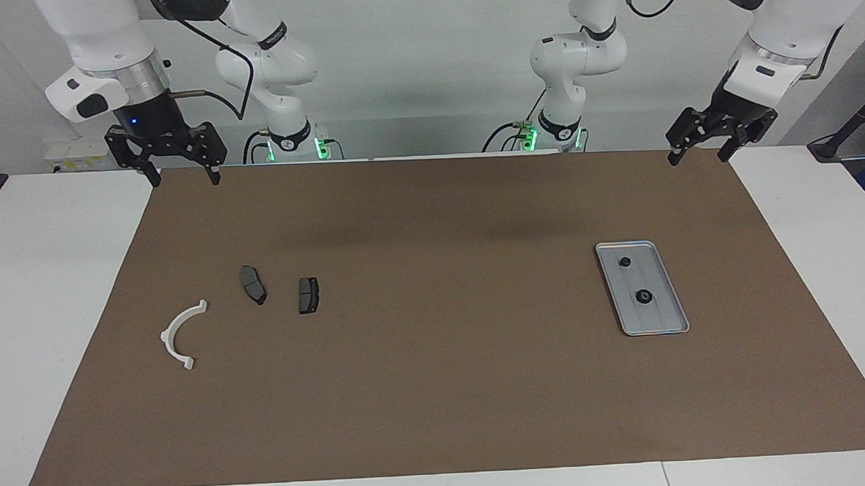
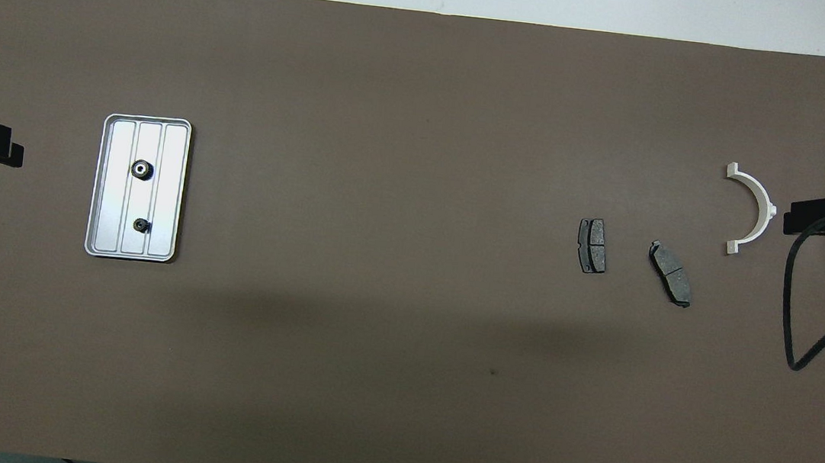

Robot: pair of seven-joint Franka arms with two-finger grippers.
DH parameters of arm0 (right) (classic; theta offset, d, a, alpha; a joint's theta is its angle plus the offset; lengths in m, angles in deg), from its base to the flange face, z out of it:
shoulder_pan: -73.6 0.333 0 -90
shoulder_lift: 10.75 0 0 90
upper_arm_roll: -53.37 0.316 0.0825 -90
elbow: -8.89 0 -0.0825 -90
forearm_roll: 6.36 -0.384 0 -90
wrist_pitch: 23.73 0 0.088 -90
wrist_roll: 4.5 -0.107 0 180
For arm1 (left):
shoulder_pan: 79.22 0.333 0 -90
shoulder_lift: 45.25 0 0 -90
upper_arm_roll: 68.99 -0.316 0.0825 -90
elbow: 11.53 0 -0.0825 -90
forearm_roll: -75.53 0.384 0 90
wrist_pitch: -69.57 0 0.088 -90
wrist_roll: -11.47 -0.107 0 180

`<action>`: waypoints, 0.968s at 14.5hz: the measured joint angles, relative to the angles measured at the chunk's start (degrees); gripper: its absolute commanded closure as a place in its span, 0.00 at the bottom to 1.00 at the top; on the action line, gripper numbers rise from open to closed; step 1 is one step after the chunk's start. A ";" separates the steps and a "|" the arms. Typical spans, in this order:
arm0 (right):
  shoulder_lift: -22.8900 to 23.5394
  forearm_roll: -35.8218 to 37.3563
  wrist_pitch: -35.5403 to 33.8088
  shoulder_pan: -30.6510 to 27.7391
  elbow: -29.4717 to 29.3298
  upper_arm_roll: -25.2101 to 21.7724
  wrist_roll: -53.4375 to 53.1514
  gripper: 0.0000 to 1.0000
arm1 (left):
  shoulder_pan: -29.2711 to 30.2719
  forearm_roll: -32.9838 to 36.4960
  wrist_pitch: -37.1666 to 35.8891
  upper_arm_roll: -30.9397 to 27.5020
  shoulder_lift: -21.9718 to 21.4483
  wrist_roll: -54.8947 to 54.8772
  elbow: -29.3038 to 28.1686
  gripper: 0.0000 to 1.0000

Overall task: Place bearing gear from tray to pile
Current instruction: 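Move the left gripper over the silver tray toward the black bearing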

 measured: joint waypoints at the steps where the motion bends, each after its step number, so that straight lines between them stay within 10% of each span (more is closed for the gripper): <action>1: 0.00 0.00 0.00 0.00 0.00 0.00 0.00 0.00 | 0.00 0.00 0.01 0.01 -0.02 -0.02 -0.03 0.00; 10: -0.02 0.00 0.00 0.19 0.08 0.13 0.00 0.00 | -0.17 1.26 2.35 0.78 -3.44 5.83 -7.94 0.00; 14: -0.28 0.00 -0.01 0.25 0.77 0.44 0.00 0.00 | -0.17 1.38 17.53 0.73 -8.16 2.97 -24.15 0.00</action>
